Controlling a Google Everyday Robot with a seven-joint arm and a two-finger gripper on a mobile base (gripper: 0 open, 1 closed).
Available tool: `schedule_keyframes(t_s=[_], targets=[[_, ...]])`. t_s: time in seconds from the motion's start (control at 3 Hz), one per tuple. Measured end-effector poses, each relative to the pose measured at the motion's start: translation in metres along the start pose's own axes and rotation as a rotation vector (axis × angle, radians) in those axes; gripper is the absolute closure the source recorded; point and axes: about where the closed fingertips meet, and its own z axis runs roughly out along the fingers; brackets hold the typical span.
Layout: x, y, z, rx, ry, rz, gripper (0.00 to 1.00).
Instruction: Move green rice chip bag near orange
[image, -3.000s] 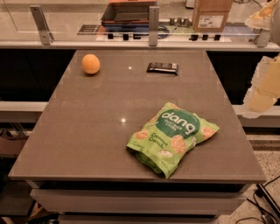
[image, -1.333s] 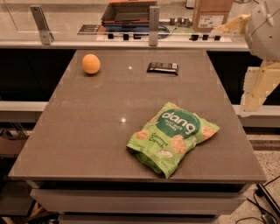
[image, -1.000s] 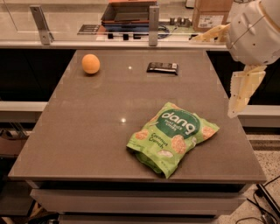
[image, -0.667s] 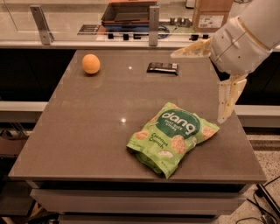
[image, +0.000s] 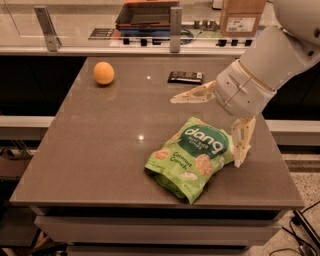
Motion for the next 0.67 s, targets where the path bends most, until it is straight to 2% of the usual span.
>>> schedule_keyframes(t_s=[0.67], targets=[[0.0035, -0.0008, 0.0050, -0.015, 0.025, 0.003, 0.00]])
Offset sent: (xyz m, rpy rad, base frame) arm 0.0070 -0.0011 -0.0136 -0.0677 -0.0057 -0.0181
